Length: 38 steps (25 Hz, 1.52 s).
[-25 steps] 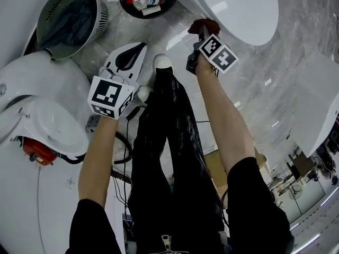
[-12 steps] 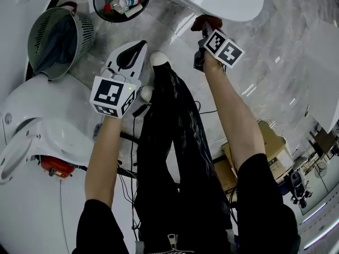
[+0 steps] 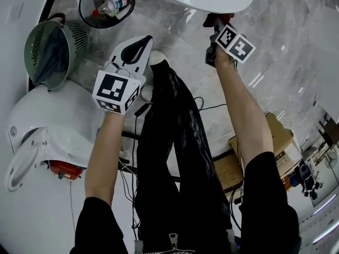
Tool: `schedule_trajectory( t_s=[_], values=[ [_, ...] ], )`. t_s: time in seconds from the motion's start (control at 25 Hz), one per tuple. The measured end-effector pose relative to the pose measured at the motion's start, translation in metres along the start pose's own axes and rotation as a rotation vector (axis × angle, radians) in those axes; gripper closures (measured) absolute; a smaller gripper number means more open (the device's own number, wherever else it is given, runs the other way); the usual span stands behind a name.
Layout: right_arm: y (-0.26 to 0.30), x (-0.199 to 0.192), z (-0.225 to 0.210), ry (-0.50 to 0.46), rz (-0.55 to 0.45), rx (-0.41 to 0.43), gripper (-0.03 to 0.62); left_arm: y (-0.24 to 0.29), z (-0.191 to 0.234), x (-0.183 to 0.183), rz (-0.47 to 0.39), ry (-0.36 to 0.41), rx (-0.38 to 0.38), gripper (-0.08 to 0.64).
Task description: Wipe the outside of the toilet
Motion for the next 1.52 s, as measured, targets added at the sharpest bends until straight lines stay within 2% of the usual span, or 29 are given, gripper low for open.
schedule_trajectory(
  t_s=[0.16, 0.36, 0.6, 0.88, 1.08, 1.24, 1.4, 1.52],
  values=[
    [0.003, 0.015, -0.02, 0.031, -0.012, -0.011, 0.479, 0.013, 0.0, 0.009, 0.015, 0.018, -0.016, 0.56],
    [0.002, 0.032, -0.035, 0.008, -0.03, -0.01, 0.477, 0.02, -0.001, 0.017, 0.004, 0.035, -0.013, 0.56],
    [-0.013, 0.004, -0.018, -0.07, -0.002, 0.041, 0.474, 0.007, 0.009, 0.013, -0.014, 0.004, 0.016, 0.56],
    [-0.017, -0.034, 0.052, -0.185, 0.04, 0.147, 0.474, -0.039, 0.038, -0.002, -0.042, -0.037, 0.112, 0.56],
    [-0.016, -0.057, 0.124, -0.308, 0.076, 0.25, 0.474, -0.08, 0.065, -0.017, -0.072, -0.082, 0.191, 0.56],
    [-0.005, -0.062, 0.185, -0.397, 0.089, 0.299, 0.474, -0.105, 0.084, -0.033, -0.084, -0.104, 0.226, 0.56],
    [0.012, -0.058, 0.243, -0.395, 0.079, 0.335, 0.473, -0.135, 0.106, -0.053, -0.087, -0.137, 0.284, 0.56],
    [0.026, -0.053, 0.266, -0.355, 0.081, 0.312, 0.474, -0.152, 0.112, -0.068, -0.096, -0.17, 0.318, 0.56]
  ],
)
Point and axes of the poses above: the fingertips, and each gripper's own axes: y forward along the fingers, z to its left, x out of its top, the point moved 10 cm from there along -y, backward along the fingers, and after that the axes turned 11 degrees about z, right-handed, at the moved point
